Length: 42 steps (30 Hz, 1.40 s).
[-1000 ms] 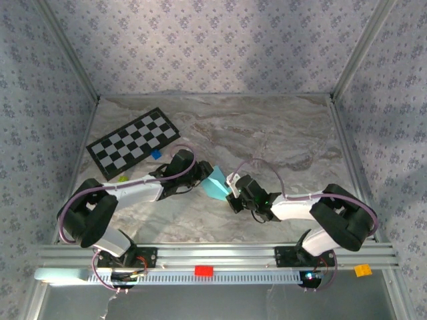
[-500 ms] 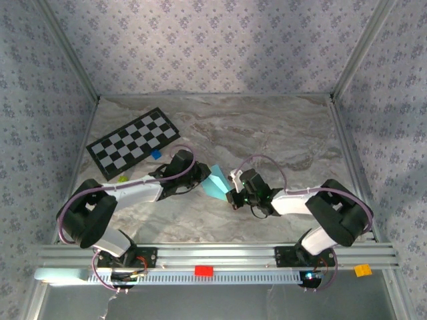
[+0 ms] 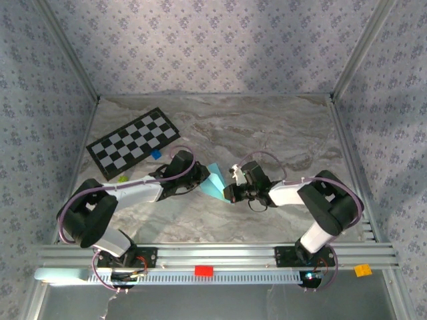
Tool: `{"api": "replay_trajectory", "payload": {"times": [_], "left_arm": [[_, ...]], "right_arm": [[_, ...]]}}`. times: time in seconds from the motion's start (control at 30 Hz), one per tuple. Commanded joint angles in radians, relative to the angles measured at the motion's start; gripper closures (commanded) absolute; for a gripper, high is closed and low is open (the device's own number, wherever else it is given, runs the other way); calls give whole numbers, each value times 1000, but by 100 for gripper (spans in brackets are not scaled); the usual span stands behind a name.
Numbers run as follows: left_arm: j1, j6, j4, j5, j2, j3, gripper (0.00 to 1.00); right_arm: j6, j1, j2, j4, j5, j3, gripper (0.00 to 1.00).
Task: Fold a paper plane with a square sheet of paper (pick it up from the middle)
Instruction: Fourth fold the wing at the center of the table.
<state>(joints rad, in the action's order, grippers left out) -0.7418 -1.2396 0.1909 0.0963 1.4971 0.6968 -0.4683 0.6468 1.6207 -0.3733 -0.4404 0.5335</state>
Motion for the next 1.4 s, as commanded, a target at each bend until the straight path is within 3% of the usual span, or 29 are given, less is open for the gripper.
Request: {"api": "replay_trajectory", "payload": {"times": [0.0, 0.73, 1.03, 1.37], "left_arm": [[4, -6, 30, 26, 27, -9, 90], [-13, 6, 116, 106, 187, 74, 95], [-21, -51, 49, 0, 145, 10, 98], [-32, -80, 23, 0, 168, -8, 100]], "right_arm": [[-90, -33, 47, 42, -114, 27, 95], [-215, -89, 109, 36, -179, 35, 96], [-195, -76, 42, -1, -109, -13, 96], [-228, -55, 36, -35, -78, -27, 96]]}}
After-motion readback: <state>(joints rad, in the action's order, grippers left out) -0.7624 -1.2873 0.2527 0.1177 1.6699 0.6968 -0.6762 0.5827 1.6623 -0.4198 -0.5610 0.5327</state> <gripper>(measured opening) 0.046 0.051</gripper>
